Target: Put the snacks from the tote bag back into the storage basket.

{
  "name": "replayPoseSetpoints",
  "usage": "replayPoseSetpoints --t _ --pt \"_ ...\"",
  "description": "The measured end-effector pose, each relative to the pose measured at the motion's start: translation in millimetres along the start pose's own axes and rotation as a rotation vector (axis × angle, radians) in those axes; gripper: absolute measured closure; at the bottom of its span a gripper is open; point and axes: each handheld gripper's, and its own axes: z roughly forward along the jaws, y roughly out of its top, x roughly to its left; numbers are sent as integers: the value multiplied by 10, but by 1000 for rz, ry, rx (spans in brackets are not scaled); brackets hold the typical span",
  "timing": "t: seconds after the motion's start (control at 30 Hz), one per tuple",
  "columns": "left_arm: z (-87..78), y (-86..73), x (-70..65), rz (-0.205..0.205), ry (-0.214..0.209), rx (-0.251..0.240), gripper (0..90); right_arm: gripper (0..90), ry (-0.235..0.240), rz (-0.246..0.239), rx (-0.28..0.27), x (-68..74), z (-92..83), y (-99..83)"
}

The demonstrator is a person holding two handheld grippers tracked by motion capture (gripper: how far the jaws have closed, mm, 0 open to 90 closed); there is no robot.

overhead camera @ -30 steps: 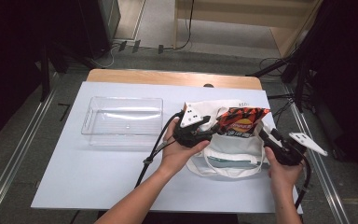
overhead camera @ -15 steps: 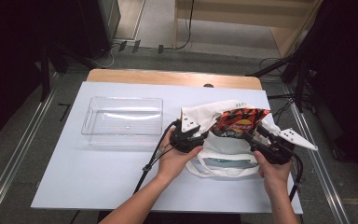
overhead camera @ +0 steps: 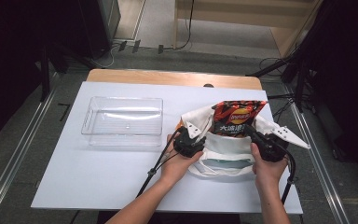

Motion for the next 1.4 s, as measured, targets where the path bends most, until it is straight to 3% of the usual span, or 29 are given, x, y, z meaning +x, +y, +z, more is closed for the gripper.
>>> replayPoseSetpoints --t 0.13,0.2,0.23,0.27,0.37,0.43,0.6,0.8,1.1,1.23,1.3,1.33,1.4 --pt "-7 -15 -39 43 14 1 603 900 12 11 -92 79 -129 159" --pt "-1 -24 -80 79 29 5 573 900 24 43 -148 95 -219 236" --pt "-5 -21 -85 90 22 6 532 900 28 64 -204 117 -321 313" --pt "-14 -19 -81 94 16 9 532 900 28 64 -204 117 -321 313" --pt "-75 -20 -54 72 -27 -11 479 900 43 58 -244 186 -424 395" --pt "-137 -16 -36 45 -55 -39 452 900 36 25 -261 245 -476 435" --pt "-397 79 -15 23 -106 -130 418 900 42 24 -263 297 -515 458" --pt "-752 315 7 -44 -206 -263 409 900 44 12 -252 335 -493 444" --pt "-1061 642 -133 -24 -247 -400 395 900 44 2 -244 402 -486 412" --pt "-1124 770 -164 -34 -238 -442 446 900 55 -19 -227 465 -468 376" --pt "-1140 814 -179 -30 -191 -453 626 900 77 -27 -214 503 -477 352" --pt "-1147 838 -179 -35 -173 -453 626 900 77 -27 -214 503 -477 352" --pt "-1156 879 -160 -57 -174 -439 748 900 81 -64 -209 545 -489 341"
